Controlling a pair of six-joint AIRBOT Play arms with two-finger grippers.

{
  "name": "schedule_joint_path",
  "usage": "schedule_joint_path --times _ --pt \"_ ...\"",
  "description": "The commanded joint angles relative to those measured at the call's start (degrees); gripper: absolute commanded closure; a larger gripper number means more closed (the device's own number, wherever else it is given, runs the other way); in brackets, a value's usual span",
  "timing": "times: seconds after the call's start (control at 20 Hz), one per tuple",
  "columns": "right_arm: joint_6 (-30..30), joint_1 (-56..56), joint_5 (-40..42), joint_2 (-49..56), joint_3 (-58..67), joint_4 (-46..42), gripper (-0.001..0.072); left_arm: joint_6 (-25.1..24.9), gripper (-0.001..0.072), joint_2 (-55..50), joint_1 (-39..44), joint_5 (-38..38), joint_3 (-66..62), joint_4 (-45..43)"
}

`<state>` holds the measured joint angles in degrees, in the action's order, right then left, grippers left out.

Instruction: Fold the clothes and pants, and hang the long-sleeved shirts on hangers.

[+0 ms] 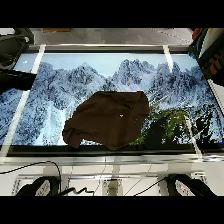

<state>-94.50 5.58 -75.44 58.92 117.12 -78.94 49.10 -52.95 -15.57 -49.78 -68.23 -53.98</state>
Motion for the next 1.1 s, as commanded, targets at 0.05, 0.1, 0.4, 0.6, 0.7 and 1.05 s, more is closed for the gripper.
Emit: schedule_joint_path --times 0.05,0.1,0.4,0.6,0.7,1.05 --pt "0.00 0.02 -0.02 -0.04 0.07 0.02 0.0173 -0.02 0.0221 -0.02 -0.02 0.00 0.02 0.00" --pt "0.00 0.02 0.00 -0.04 0.07 0.02 0.0173 -0.02 0.0221 -0.02 -0.02 0.00 0.02 0.00" --pt "0.00 0.02 -0.02 -0.04 0.07 0.02 0.0173 -0.02 0.0221 -0.02 -0.02 0.00 0.02 0.00" --pt "0.00 0.02 -0.02 -0.04 0.07 0.02 0.0173 -0.02 0.0221 -0.02 -0.02 0.00 0.02 0.00" --pt "0.00 0.02 0.17 -0.04 0.07 0.13 0.0173 -0.02 0.0221 -0.02 -0.02 0.00 0.02 0.04" --pt "7.41 0.02 -14.45 0.37 -7.78 -4.07 0.0359 3.48 0.0220 -0.09 0.00 -1.75 0.02 0.79"
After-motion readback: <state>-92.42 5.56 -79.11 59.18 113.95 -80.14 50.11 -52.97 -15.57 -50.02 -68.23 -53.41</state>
